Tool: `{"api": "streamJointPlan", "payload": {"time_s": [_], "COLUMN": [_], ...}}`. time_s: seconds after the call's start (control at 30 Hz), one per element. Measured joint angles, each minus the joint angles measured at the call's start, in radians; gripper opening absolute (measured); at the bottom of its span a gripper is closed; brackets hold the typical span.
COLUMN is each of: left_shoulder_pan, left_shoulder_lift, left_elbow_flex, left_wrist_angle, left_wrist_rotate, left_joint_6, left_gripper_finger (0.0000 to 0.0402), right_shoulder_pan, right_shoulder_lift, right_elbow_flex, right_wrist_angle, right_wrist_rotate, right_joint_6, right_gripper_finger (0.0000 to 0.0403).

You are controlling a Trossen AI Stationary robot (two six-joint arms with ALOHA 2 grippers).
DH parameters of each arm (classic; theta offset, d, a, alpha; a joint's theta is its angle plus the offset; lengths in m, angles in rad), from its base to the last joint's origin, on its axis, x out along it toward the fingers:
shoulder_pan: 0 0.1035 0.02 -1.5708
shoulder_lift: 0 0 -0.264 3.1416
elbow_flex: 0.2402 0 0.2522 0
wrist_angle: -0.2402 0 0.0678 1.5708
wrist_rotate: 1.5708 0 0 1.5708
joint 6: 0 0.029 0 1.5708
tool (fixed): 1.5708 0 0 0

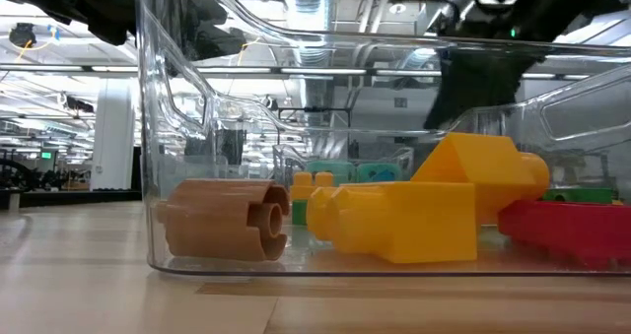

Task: Pick & Place Toys
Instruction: Put the blue game piece into the bottom transparent bin

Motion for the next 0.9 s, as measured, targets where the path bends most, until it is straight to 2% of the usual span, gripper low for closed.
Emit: {"api": "streamJointPlan", "payload": {"time_s": [0.23,0.43,0.7,0.9], "left_shoulder_pan": [0.000,0.000,0.000,0.000], "left_shoulder_lift": [0.000,0.000,0.000,0.000], "left_elbow_flex": [0.000,0.000,0.000,0.000], "left_wrist_angle": [0.000,0.000,0.000,-0.001], "left_wrist_rotate": [0.000,0.000,0.000,0.000], "left_joint_6": [-0.004,-0.004,-0.005,-0.005], "left_gripper_finger": [0.0213,0.0213,0.0213,0.0213], "right_shoulder_pan": [-0.016,-0.018,-0.043,-0.050], "right_shoulder_lift": [0.121,0.201,0.216,0.211], "right_elbow_flex": [-0.002,-0.003,-0.001,0.005], "right_wrist_angle": [0.013,0.015,0.038,-0.097], "right_wrist_rotate": [-0.066,-0.072,-0.137,-0.134], "right_joint_6": [0.019,0.018,-0.036,-0.039], "right_gripper_finger": [0.0322,0.0322,0.0322,0.0322]}}
